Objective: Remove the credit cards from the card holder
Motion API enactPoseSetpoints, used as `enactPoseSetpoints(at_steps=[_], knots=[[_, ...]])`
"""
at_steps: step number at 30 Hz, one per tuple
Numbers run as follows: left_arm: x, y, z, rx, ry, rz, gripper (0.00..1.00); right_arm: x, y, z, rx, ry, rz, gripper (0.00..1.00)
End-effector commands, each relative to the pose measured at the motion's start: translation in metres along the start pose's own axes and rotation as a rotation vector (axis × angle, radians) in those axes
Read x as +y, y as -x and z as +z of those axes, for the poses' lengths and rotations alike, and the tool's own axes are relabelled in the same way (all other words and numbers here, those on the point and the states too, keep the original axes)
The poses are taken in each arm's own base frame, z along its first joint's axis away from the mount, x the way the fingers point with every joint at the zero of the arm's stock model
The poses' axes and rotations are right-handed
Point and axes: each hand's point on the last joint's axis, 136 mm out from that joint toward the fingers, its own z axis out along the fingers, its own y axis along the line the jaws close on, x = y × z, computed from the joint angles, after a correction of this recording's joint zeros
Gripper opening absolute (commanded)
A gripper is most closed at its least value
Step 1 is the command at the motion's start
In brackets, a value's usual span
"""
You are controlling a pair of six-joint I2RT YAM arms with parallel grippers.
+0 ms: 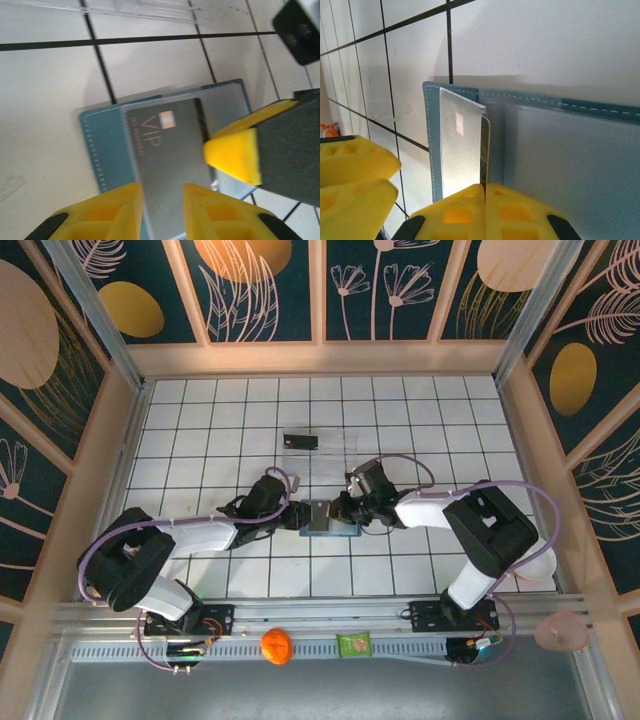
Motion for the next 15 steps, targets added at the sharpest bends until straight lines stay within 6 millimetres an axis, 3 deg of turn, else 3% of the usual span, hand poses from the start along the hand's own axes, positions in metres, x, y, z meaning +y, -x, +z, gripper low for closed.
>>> enactPoseSetpoints(at_steps=[1, 10, 15], knots=[[-0.024, 0.000, 0.008, 0.028, -0.077, 0.035, 0.25, -0.001, -0.001, 0.005, 0.018, -0.013, -0.023, 0.00], [0.015, -0.031, 0.031, 0.145, 0.074, -0.005, 0.06, -0.001, -0.001, 0.006, 0.023, -0.012, -0.030, 0.00], [0.017, -0.033, 0.029, 0.142, 0.080, -0.012, 0.01, -0.002, -0.003, 0.006, 0.028, -0.014, -0.027, 0.04]])
